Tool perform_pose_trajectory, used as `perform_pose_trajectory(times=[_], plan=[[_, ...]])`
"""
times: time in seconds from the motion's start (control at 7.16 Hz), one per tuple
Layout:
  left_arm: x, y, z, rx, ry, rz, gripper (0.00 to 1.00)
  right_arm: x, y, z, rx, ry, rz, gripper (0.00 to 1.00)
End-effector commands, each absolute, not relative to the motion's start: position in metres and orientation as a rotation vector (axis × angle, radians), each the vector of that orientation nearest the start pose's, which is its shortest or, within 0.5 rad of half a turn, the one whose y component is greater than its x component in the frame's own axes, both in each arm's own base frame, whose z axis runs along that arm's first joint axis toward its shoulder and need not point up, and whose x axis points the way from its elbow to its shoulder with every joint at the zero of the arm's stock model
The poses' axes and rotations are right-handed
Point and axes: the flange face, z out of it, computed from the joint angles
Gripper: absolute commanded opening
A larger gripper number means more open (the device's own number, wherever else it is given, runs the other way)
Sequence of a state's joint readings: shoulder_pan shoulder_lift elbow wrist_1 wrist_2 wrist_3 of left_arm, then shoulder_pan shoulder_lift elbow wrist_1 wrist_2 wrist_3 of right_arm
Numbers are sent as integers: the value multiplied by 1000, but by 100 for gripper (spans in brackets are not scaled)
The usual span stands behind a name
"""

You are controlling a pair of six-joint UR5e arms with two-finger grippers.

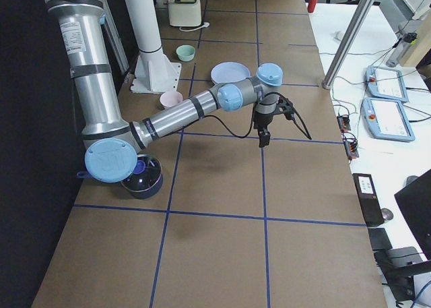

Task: Stack three plates with pink and blue
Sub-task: 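Open the right gripper and withdraw it away from the stack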

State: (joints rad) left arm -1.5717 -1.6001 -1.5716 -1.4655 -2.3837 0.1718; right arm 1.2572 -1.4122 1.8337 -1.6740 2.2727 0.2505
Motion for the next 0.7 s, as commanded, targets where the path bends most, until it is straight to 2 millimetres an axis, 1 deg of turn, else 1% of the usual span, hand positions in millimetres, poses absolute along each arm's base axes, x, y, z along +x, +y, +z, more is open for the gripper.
perform_pose_trajectory(times=[0.0,0.14,0.28,0.42,0.56], plan=[[-61,-492,659,-4,817,130,100,-48,-532,513,81,-787,-186,100],[-61,-492,659,-5,816,129,100,-20,-531,541,71,-829,-192,100],[-61,-492,658,-3,816,130,100,12,-521,577,74,-841,-215,100],[-62,-492,657,-1,818,127,100,42,-507,608,82,-863,-220,100],[-62,-492,658,-3,818,127,100,54,-501,621,69,-873,-191,100]])
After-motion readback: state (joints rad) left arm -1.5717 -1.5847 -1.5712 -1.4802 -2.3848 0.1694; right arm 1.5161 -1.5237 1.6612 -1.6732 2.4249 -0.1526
